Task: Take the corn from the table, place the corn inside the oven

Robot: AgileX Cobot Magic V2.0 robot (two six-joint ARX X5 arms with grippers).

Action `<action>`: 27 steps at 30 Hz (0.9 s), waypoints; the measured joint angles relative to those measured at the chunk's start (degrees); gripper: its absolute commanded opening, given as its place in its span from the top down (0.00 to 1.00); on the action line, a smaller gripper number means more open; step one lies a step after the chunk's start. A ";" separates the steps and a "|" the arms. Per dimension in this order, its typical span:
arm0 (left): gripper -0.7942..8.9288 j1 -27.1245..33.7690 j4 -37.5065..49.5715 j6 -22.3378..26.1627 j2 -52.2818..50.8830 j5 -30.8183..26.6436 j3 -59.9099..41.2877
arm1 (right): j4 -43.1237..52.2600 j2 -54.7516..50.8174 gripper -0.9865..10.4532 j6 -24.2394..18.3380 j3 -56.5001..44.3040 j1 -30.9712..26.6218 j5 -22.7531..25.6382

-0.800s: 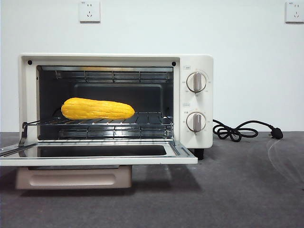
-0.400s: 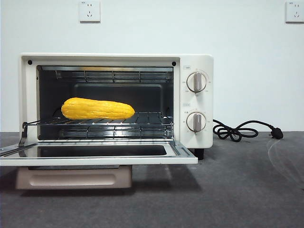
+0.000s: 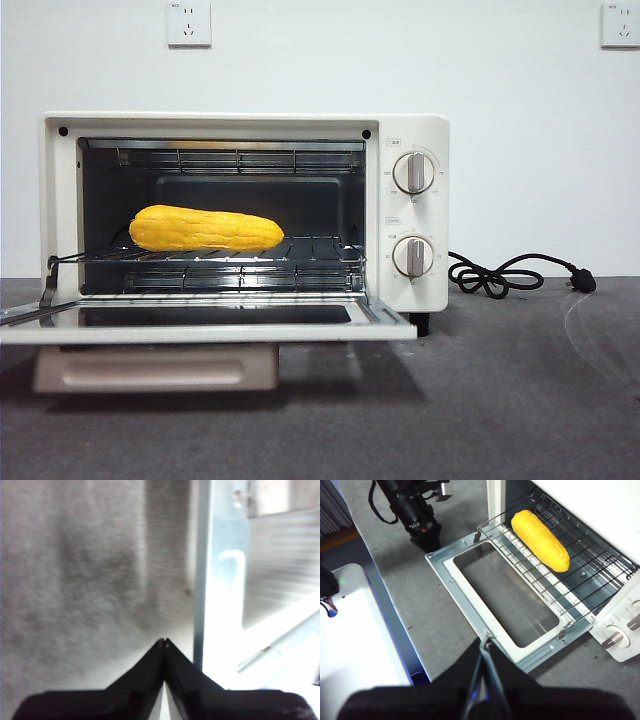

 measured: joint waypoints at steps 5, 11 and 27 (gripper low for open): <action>0.93 1.77 -6.43 1.88 0.04 6.25 3.87 | 0.04 0.00 0.92 0.02 0.00 0.00 0.00; 0.93 3.19 -13.99 4.28 -3.50 11.23 10.43 | 0.02 0.00 0.92 0.00 0.00 0.00 0.00; 0.93 3.69 -11.80 0.85 -28.72 25.31 20.24 | 0.68 0.00 0.92 0.00 0.00 0.00 0.00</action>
